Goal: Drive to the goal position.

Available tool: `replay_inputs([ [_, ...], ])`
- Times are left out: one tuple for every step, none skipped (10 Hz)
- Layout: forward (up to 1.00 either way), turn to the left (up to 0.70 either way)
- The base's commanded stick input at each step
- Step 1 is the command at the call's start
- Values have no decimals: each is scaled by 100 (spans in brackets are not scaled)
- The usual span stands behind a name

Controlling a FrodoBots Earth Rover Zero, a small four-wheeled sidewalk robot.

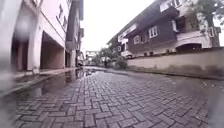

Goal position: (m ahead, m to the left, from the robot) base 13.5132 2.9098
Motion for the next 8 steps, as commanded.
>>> replay_inputs([
  [70, 0],
  [70, 0],
  [70, 0],
  [70, 0],
  [70, 0],
  [70, 0],
  [70, 0],
  [70, 0],
])
